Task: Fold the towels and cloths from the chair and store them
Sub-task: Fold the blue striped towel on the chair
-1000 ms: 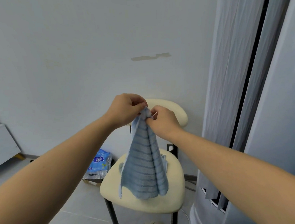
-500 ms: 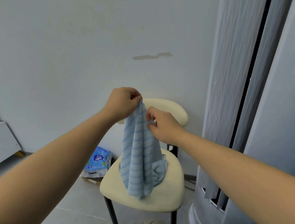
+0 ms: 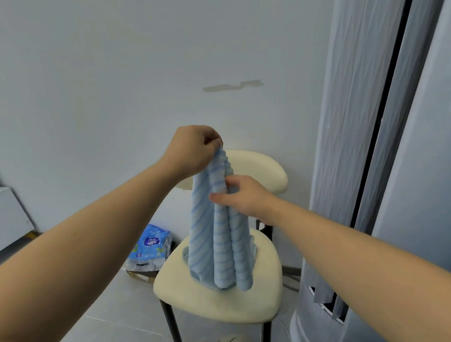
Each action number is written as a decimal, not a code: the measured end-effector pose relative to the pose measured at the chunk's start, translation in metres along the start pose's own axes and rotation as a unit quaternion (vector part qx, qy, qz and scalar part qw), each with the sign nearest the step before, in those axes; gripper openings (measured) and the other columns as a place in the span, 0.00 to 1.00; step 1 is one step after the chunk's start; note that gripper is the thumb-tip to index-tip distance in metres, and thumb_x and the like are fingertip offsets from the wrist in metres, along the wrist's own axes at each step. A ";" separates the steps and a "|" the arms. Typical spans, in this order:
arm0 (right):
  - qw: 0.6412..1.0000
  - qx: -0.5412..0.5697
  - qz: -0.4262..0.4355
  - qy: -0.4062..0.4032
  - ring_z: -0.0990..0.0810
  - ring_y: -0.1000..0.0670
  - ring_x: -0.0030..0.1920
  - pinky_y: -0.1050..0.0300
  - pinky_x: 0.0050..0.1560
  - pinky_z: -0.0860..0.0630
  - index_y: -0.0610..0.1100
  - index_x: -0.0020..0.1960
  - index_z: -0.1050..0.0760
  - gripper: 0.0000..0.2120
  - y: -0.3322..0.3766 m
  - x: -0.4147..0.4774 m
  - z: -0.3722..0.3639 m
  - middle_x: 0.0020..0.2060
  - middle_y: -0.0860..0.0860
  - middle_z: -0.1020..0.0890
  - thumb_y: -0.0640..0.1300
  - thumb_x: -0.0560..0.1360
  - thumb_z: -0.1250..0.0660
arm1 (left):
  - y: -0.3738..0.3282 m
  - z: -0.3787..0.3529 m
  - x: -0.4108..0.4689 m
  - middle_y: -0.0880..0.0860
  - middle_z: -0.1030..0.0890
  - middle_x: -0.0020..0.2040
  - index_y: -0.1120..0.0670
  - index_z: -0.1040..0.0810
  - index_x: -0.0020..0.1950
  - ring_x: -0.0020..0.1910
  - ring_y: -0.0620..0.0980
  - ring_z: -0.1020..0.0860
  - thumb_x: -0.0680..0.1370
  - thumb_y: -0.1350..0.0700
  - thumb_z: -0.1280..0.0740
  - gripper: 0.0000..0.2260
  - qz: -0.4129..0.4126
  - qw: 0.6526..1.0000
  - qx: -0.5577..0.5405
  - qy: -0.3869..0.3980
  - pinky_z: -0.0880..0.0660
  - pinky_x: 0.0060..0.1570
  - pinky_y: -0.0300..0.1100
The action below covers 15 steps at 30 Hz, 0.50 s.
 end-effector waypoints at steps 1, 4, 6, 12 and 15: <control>1.000 -0.020 0.004 0.006 0.22 0.52 0.40 0.56 0.47 0.24 0.41 0.43 0.24 0.16 0.001 -0.001 -0.002 0.37 0.49 0.21 0.54 0.73 0.26 | 0.000 0.000 0.000 0.38 0.20 0.37 0.50 0.16 0.46 0.41 0.37 0.22 0.79 0.58 0.35 0.09 -0.002 1.000 0.002 0.000 0.31 0.40 0.29; 0.997 -0.062 -0.017 0.036 0.23 0.52 0.39 0.53 0.46 0.24 0.36 0.42 0.24 0.21 -0.005 -0.003 -0.009 0.36 0.49 0.24 0.55 0.72 0.25 | 0.000 0.001 0.000 0.38 0.20 0.38 0.50 0.16 0.47 0.41 0.36 0.22 0.79 0.58 0.35 0.09 -0.007 1.000 0.006 -0.001 0.32 0.39 0.27; 0.994 -0.088 -0.032 0.060 0.17 0.49 0.46 0.49 0.55 0.20 0.34 0.47 0.21 0.23 -0.010 -0.005 -0.014 0.40 0.48 0.18 0.56 0.71 0.25 | 0.002 0.003 0.001 0.38 0.20 0.39 0.50 0.16 0.48 0.42 0.36 0.22 0.80 0.58 0.36 0.09 -0.007 1.000 0.005 -0.007 0.32 0.40 0.27; 0.982 -0.115 -0.075 0.133 0.16 0.52 0.52 0.51 0.59 0.20 0.47 0.46 0.16 0.13 -0.024 -0.016 -0.029 0.50 0.52 0.14 0.56 0.70 0.23 | 0.013 0.015 0.005 0.42 0.18 0.43 0.51 0.16 0.49 0.43 0.38 0.22 0.80 0.56 0.36 0.09 0.008 0.999 -0.001 -0.033 0.30 0.42 0.29; 0.978 -0.125 -0.083 0.146 0.18 0.53 0.54 0.51 0.62 0.21 0.46 0.54 0.16 0.18 -0.028 -0.018 -0.031 0.54 0.53 0.15 0.57 0.70 0.23 | 0.022 0.025 0.009 0.41 0.20 0.41 0.52 0.16 0.50 0.41 0.38 0.24 0.81 0.56 0.37 0.09 0.015 0.998 0.012 -0.057 0.32 0.40 0.27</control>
Point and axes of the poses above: each hand's wrist, its own x-axis towards the middle knuckle, its own z-axis out of the back of the hand, y = z × x, the point moved 9 cm from there along x, towards the middle knuckle
